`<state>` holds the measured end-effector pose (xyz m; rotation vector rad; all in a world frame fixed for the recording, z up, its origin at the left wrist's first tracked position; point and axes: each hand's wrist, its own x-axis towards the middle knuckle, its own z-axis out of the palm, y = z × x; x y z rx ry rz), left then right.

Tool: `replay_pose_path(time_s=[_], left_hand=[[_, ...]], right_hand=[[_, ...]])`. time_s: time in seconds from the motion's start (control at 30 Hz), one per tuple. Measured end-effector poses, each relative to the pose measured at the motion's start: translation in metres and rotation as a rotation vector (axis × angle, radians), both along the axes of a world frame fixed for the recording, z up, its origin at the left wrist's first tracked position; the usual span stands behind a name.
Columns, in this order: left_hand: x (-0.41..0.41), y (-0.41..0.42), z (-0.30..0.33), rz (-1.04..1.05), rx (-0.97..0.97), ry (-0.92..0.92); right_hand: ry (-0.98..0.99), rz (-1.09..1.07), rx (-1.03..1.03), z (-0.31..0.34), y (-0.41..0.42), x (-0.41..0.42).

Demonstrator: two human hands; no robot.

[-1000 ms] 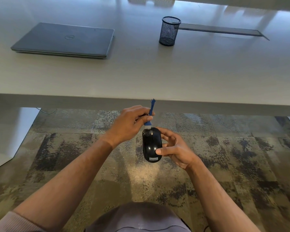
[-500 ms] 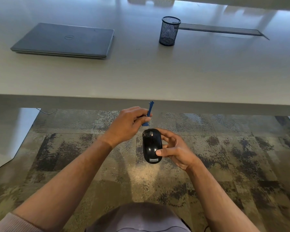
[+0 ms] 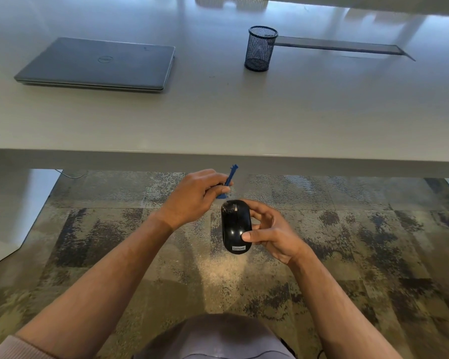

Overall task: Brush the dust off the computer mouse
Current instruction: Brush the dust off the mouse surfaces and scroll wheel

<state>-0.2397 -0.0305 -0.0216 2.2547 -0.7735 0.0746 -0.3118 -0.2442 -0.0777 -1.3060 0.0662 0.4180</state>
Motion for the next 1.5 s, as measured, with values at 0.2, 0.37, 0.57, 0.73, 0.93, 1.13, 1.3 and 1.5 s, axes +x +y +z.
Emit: replay_pose_path(time_s=[0.2, 0.37, 0.57, 0.73, 0.93, 1.13, 1.3, 1.5], left_hand=[[-0.008, -0.011, 0.009, -0.025, -0.080, -0.025], [-0.009, -0.015, 0.005, -0.073, -0.031, -0.026], [0.001, -0.005, 0.004, -0.051, -0.011, -0.010], [-0.002, -0.008, 0.008, -0.037, -0.044, -0.056], [-0.006, -0.015, 0.005, -0.089, -0.036, -0.046], [0.004, -0.006, -0.002, -0.051, 0.029, -0.044], [0.001, -0.010, 0.001, -0.014, -0.014, -0.076], [-0.004, -0.021, 0.003, -0.092, -0.032, -0.049]], right_hand=[[0.000, 0.004, -0.003, 0.001, 0.004, 0.003], [-0.002, 0.001, 0.001, 0.003, 0.005, 0.004], [-0.016, 0.005, -0.004, 0.003, 0.002, 0.003], [-0.010, 0.004, -0.009, 0.003, 0.004, 0.004], [0.004, 0.000, -0.007, 0.004, 0.004, 0.005], [-0.002, 0.004, -0.009, 0.002, 0.000, 0.003], [0.004, 0.000, -0.018, 0.001, 0.000, 0.004], [-0.002, 0.002, -0.008, 0.003, 0.000, 0.006]])
